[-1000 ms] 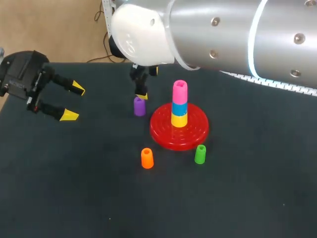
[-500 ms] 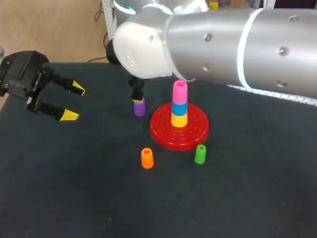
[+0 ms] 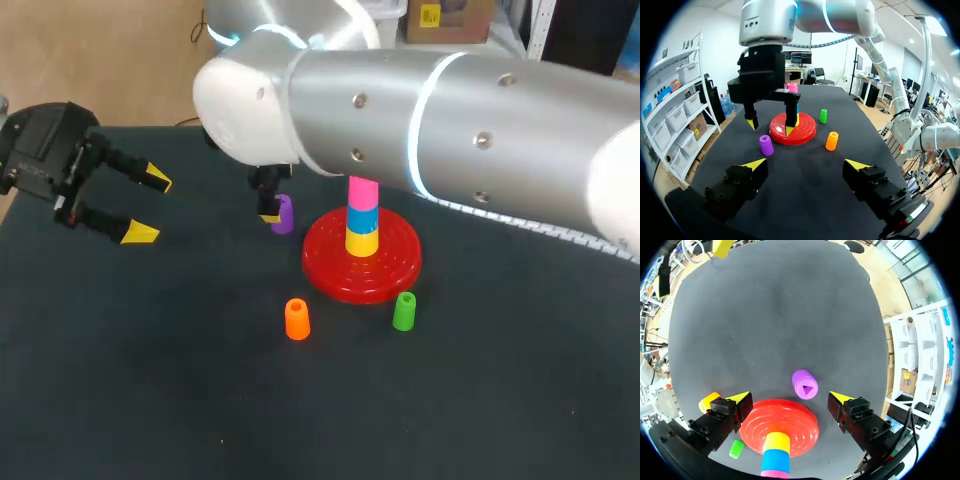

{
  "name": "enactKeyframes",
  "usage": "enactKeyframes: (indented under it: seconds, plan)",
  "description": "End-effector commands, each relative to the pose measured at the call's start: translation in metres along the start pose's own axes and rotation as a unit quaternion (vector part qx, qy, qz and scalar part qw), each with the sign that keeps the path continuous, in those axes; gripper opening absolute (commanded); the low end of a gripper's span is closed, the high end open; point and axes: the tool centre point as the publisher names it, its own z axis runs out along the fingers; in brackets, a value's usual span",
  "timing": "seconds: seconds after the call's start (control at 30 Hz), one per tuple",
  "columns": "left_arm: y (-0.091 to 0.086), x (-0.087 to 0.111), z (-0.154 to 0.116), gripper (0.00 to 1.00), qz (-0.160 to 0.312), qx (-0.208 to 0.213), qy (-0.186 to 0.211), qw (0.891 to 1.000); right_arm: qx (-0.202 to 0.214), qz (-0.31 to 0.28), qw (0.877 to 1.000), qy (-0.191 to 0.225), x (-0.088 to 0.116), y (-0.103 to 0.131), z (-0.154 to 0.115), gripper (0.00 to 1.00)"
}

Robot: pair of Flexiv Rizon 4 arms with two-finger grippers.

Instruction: Pick up and stack the cylinders on the red base in this order: pink,purple,orange,green

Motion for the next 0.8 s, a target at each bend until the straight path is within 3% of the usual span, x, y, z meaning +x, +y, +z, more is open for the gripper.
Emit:
enactKeyframes:
  seconds: [0.03, 0.8]
  plan:
    - [0.0, 0.001, 0.0, 1.0, 0.001, 0.0, -0.001, 1.0, -0.006, -0.001, 1.0, 0.0, -0.004, -0.005, 0.004, 1.0]
    - [0.0, 0.001, 0.0, 1.0, 0.001, 0.0, -0.001, 1.0, -0.004, -0.004, 1.0, -0.002, -0.003, -0.017, 0.021, 1.0]
